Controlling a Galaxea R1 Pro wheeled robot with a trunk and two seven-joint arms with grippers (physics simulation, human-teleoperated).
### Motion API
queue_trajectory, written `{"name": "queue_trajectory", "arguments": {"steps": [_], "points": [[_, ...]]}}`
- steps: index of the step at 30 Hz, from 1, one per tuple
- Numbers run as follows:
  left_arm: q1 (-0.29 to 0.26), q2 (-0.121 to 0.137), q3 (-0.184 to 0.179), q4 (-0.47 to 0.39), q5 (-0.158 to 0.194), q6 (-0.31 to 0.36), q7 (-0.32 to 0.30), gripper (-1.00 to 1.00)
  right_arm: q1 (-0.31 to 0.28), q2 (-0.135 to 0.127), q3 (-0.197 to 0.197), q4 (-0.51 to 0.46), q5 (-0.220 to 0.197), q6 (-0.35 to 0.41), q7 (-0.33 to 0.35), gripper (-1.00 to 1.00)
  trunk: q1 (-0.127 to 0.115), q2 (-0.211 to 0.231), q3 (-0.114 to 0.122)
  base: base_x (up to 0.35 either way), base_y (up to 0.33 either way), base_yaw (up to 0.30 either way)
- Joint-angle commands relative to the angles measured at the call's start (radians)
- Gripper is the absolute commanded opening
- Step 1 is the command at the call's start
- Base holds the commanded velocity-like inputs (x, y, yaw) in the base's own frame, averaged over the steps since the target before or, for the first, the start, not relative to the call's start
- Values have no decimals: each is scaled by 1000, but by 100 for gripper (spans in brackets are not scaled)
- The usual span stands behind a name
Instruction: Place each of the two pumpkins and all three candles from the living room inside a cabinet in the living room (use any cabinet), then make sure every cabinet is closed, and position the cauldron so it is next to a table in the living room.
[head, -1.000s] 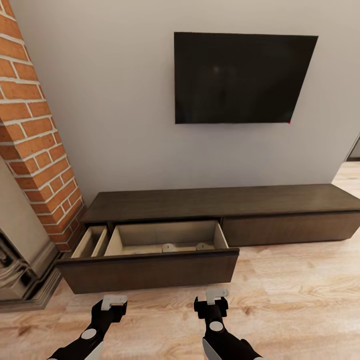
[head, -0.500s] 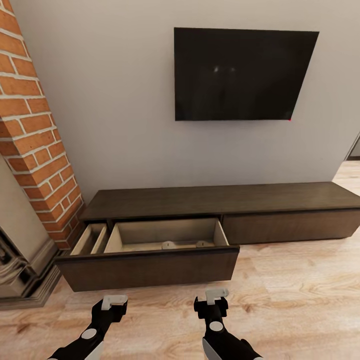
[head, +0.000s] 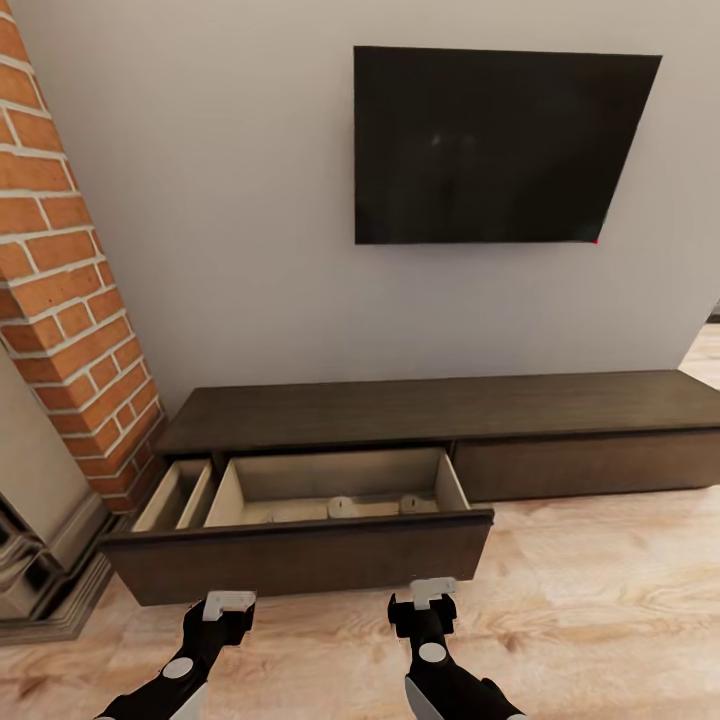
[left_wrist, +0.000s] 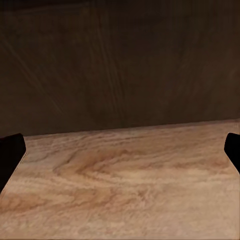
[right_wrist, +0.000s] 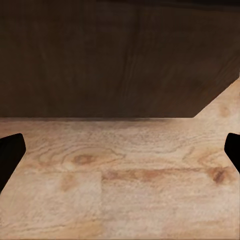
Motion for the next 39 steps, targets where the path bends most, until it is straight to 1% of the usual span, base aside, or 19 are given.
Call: {"name": "queue_trajectory", "arguments": {"steps": [1,10,18,39], "points": [[-1,1,-9,-1,5,-2,7,100,-1,0,8,1,-11,-7,-5,100,0,0,-1,309,104,0],[-1,1,-8,-1,5,-2,8,100,-1,0,8,2,-12,-7,-5,100,0,0,-1,295,52,0],[-1,0,-7,-2,6,-2,9,100,-1,0,8,2,-12,-7,-5,100,0,0,-1,68,4,0],[-1,0,-9,-1,5,-2,8,100,-1,0,8,2,-12,-7,-4,100,81,-147,-67,2,0,0]]}}
